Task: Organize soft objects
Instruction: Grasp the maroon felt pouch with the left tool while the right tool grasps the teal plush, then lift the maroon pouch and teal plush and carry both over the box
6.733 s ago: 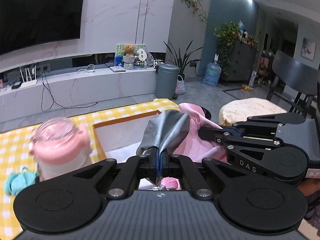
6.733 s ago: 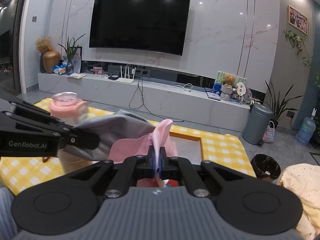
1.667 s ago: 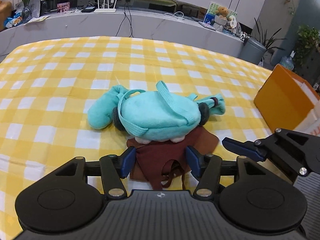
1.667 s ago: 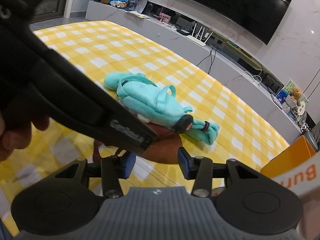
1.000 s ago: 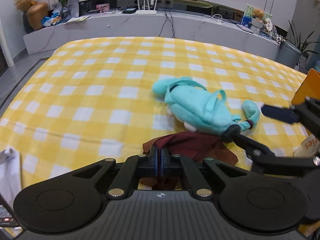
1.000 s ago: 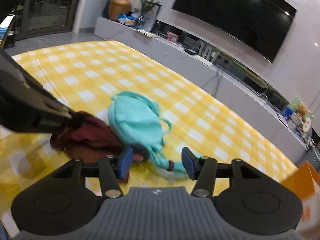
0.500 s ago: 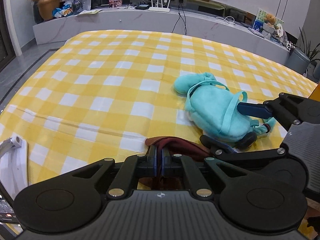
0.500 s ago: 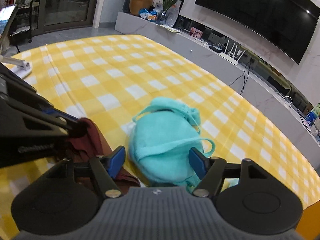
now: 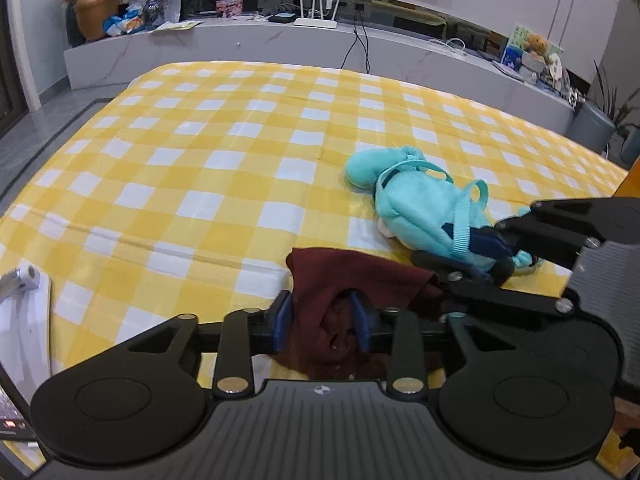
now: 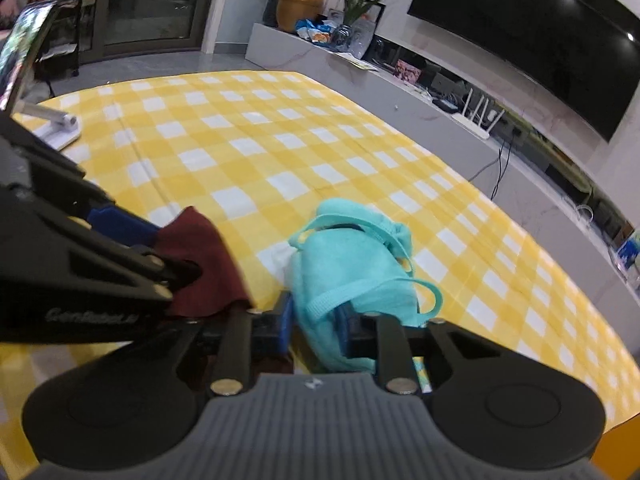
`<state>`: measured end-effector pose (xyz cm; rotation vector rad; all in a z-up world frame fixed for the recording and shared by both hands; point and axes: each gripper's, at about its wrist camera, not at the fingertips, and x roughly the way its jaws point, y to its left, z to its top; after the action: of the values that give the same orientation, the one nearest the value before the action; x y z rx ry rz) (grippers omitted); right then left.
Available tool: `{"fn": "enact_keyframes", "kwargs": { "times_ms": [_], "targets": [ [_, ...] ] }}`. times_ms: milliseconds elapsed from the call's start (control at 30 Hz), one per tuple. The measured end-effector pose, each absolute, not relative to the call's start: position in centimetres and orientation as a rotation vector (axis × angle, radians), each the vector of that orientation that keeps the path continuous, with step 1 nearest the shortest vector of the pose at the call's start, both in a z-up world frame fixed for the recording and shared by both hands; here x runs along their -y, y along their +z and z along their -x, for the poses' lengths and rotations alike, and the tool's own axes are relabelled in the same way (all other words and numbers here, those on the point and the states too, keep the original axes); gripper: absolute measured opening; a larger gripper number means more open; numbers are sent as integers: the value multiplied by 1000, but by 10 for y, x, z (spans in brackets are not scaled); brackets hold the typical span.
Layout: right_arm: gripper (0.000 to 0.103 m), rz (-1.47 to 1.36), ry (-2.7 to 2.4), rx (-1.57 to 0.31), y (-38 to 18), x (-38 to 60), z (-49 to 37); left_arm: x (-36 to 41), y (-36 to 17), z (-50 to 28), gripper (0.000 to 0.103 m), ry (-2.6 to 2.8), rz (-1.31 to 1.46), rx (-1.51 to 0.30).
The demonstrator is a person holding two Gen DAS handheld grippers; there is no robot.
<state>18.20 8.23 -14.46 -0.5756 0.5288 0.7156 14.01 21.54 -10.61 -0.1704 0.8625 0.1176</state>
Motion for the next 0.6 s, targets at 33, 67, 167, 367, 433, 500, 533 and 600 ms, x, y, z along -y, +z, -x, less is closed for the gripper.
{"fn": "enact_keyframes", "kwargs": {
  "times_ms": [33, 67, 167, 367, 433, 500, 533, 600],
  "targets": [
    [16, 565, 715, -532, -143, -80, -181, -217, -107, -140, 48, 116, 180, -860],
    [16, 549, 710, -530, -140, -77, -181, -217, -107, -140, 52, 109, 183, -860],
    [14, 499, 698, -520, -129, -66, -178, -213, -108, -140, 56, 88, 155, -862],
    [14, 327, 742, -571, -105, -35, -164, -207, -109, -139, 41, 71, 135, -867],
    [14, 218, 764, -611, -98, -22, -160, -206, -108, -137, 17, 83, 124, -860],
    [14, 126, 774, -651, -92, -10, -155, -206, -105, -133, 7, 73, 143, -851],
    [14, 93, 776, -668, -90, -6, -152, -205, -103, -130, 5, 70, 145, -842],
    [14, 56, 780, -690, -88, 1, -144, -200, -97, -121, 4, 70, 136, -820]
  ]
}}
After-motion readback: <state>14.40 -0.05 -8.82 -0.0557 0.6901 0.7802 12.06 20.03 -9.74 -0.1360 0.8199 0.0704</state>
